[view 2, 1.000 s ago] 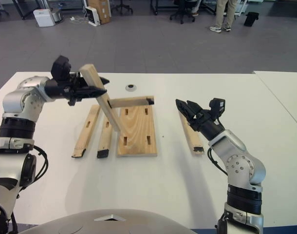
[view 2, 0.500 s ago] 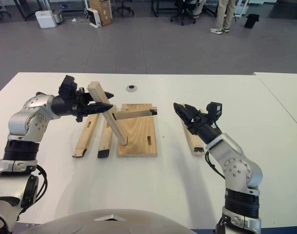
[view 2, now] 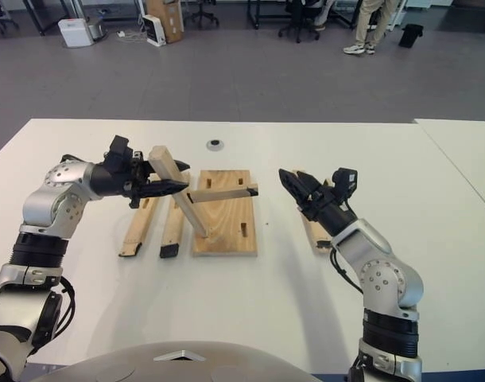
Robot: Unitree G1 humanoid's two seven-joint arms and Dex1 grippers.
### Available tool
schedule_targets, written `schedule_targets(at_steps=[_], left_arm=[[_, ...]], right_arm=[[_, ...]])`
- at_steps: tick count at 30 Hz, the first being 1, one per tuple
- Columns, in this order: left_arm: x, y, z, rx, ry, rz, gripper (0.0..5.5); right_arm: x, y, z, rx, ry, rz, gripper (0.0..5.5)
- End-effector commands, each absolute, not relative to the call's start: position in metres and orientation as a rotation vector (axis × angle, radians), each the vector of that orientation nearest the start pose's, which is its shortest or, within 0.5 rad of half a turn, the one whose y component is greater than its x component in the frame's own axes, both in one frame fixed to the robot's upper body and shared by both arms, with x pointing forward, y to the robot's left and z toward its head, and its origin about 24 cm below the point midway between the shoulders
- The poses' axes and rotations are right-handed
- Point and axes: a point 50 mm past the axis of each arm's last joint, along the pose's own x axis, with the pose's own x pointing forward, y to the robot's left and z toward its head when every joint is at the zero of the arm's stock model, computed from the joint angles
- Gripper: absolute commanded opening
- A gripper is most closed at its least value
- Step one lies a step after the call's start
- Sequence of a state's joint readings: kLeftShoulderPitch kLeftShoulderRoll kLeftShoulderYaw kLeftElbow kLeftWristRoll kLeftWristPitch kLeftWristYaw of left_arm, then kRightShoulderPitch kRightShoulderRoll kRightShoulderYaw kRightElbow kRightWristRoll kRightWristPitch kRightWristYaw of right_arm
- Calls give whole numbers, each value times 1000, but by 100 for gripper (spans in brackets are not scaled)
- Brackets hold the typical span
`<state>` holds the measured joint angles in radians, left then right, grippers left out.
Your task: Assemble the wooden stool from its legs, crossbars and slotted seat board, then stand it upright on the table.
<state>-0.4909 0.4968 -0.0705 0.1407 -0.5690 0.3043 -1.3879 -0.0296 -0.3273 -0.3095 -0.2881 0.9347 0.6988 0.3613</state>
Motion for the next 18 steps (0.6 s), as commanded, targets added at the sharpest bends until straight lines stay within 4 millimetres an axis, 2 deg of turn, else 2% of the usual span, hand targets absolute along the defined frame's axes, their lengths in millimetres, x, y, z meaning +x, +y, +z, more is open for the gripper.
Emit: schedule_targets(at_steps=[1, 4, 7, 9, 14, 18], left_arm=[[275, 152, 110, -15, 234, -1600, 206], [264, 152, 89, -5, 398, -1612, 206], [252, 165, 59, 76, 592, -1552, 206], [245, 170, 45, 125, 677, -1517, 206], [233, 166, 37, 225, 818, -1501, 206], [224, 155, 37, 221, 850, -1474, 206]], right_arm=[[238, -206, 100, 576, 145, 468, 364], [239, -203, 102, 577, 137, 470, 364], [239, -204, 102, 579, 128, 460, 364], [239, -205, 102, 580, 125, 454, 364], [239, -207, 103, 579, 121, 435, 364], [242, -206, 102, 578, 121, 435, 364]])
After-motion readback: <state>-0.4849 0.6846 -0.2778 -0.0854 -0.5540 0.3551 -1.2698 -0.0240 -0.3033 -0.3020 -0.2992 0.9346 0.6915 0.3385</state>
